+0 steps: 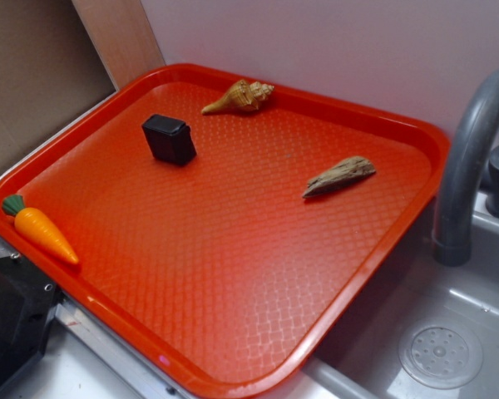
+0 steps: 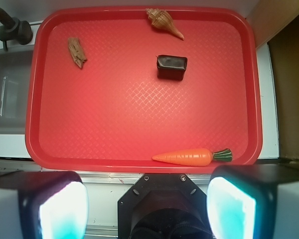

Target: Grab the wood chip.

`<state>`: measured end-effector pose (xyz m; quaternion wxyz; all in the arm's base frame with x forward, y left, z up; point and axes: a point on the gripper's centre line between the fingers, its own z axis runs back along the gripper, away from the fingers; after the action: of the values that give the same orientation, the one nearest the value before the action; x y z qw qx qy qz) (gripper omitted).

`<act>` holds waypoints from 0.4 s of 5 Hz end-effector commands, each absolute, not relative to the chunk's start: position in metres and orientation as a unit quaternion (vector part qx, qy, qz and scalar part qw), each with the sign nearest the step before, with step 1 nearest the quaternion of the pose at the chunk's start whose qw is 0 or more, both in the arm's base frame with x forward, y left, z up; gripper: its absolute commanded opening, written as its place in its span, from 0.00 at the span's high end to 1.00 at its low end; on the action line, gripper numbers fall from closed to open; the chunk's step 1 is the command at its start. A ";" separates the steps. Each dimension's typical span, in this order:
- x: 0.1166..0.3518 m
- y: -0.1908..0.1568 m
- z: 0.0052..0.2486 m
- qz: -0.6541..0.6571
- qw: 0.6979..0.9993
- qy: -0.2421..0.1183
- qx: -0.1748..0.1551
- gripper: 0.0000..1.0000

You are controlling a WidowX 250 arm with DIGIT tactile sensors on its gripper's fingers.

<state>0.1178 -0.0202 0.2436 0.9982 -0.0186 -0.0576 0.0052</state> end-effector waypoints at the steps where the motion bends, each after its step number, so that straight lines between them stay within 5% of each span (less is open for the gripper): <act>1: 0.118 -0.020 0.244 0.005 0.998 -0.058 -0.019 0.00; 2: 0.132 -0.039 0.244 0.030 0.995 -0.082 -0.054 0.00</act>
<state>0.1297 -0.0375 0.2400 0.9951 -0.0524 -0.0752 0.0366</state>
